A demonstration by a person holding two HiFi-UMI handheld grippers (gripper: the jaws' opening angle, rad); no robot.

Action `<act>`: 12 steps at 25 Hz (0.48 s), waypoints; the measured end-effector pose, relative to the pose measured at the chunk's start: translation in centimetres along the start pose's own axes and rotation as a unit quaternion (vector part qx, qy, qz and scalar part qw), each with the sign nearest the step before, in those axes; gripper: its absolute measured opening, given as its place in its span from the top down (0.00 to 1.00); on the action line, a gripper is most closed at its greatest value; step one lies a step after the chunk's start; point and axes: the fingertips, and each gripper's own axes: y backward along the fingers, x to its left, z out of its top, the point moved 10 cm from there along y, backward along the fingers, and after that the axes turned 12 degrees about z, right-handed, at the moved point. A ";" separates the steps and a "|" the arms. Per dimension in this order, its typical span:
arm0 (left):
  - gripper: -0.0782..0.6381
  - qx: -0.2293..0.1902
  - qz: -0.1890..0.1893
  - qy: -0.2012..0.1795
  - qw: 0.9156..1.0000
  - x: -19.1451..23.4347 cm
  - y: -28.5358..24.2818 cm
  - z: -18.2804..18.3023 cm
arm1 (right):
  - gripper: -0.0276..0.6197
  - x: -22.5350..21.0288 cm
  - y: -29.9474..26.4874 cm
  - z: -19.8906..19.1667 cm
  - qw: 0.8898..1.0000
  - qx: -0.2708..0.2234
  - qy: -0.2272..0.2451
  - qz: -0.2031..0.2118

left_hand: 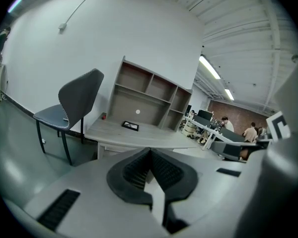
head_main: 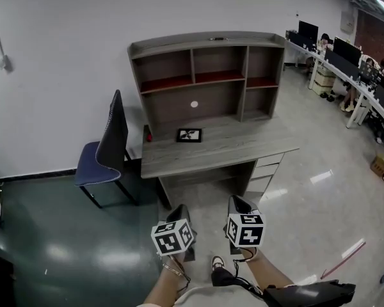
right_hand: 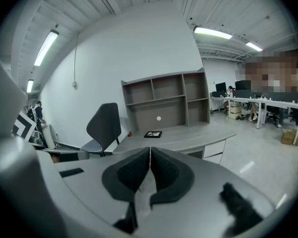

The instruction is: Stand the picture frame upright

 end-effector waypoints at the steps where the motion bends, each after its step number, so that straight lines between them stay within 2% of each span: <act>1: 0.87 0.001 0.001 -0.002 1.000 -0.2 -0.6 0.4 | 0.91 -0.4 -0.5 0.3 1.000 0.000 -0.001 0.001; 12: 0.87 -0.006 0.020 -0.008 1.000 -2.3 -5.9 4.7 | 0.91 -4.5 -5.6 4.5 1.000 -0.004 -0.001 0.023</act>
